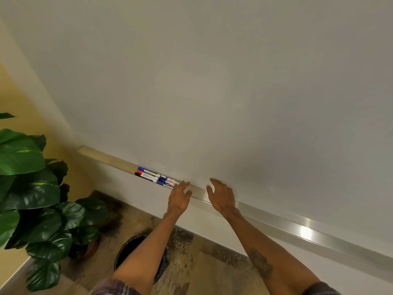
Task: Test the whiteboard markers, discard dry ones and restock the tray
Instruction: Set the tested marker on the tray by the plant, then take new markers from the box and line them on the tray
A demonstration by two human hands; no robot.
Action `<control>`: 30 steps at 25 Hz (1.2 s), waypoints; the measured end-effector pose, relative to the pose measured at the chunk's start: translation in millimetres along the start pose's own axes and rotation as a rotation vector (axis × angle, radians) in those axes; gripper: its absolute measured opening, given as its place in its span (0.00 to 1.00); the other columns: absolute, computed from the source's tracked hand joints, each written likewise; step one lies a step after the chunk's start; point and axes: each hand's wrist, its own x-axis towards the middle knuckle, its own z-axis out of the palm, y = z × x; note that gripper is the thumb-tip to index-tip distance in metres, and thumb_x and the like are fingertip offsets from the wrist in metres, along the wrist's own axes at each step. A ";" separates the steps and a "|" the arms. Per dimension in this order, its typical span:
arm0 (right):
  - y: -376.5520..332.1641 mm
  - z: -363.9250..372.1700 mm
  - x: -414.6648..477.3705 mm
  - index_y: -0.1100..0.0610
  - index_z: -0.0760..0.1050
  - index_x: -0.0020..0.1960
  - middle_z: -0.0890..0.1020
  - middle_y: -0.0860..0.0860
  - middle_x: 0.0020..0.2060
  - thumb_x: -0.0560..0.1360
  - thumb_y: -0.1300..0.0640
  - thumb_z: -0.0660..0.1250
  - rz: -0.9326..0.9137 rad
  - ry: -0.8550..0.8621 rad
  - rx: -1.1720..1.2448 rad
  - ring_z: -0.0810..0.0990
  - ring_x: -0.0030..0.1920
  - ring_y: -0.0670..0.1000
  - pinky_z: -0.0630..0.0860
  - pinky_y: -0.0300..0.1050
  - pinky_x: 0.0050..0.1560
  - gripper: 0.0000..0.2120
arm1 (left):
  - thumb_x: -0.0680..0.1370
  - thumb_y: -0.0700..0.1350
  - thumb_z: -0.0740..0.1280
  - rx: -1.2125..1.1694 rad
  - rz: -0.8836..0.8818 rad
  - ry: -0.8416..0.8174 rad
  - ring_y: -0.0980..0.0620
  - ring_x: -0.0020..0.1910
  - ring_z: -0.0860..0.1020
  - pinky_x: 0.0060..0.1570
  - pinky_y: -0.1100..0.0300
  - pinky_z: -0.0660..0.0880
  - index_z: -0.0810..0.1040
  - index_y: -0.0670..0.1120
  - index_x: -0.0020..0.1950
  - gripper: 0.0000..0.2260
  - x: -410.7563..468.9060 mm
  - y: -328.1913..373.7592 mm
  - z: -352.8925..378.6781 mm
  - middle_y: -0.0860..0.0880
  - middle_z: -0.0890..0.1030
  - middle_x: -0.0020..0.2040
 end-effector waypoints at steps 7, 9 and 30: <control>43.6 -55.7 -76.5 0.54 0.63 0.76 0.67 0.53 0.75 0.83 0.46 0.54 0.050 0.079 -0.003 0.66 0.74 0.55 0.61 0.53 0.73 0.24 | 0.85 0.53 0.56 0.262 0.115 -0.120 0.42 0.80 0.45 0.77 0.42 0.43 0.58 0.51 0.80 0.24 -56.4 50.0 28.7 0.47 0.52 0.82; 54.2 -70.0 -102.5 0.54 0.62 0.77 0.65 0.53 0.76 0.83 0.45 0.54 0.059 0.097 -0.009 0.64 0.75 0.55 0.61 0.54 0.73 0.25 | 0.85 0.54 0.55 0.310 0.156 -0.140 0.42 0.80 0.42 0.76 0.42 0.40 0.55 0.51 0.81 0.25 -79.4 63.4 37.3 0.47 0.50 0.82; 204.1 -179.7 -381.7 0.52 0.58 0.78 0.58 0.54 0.79 0.82 0.40 0.52 0.343 0.351 -0.040 0.55 0.78 0.56 0.54 0.57 0.76 0.28 | 0.83 0.51 0.61 0.379 0.544 -0.417 0.41 0.80 0.41 0.77 0.43 0.45 0.56 0.49 0.81 0.28 -296.0 186.2 183.4 0.46 0.48 0.82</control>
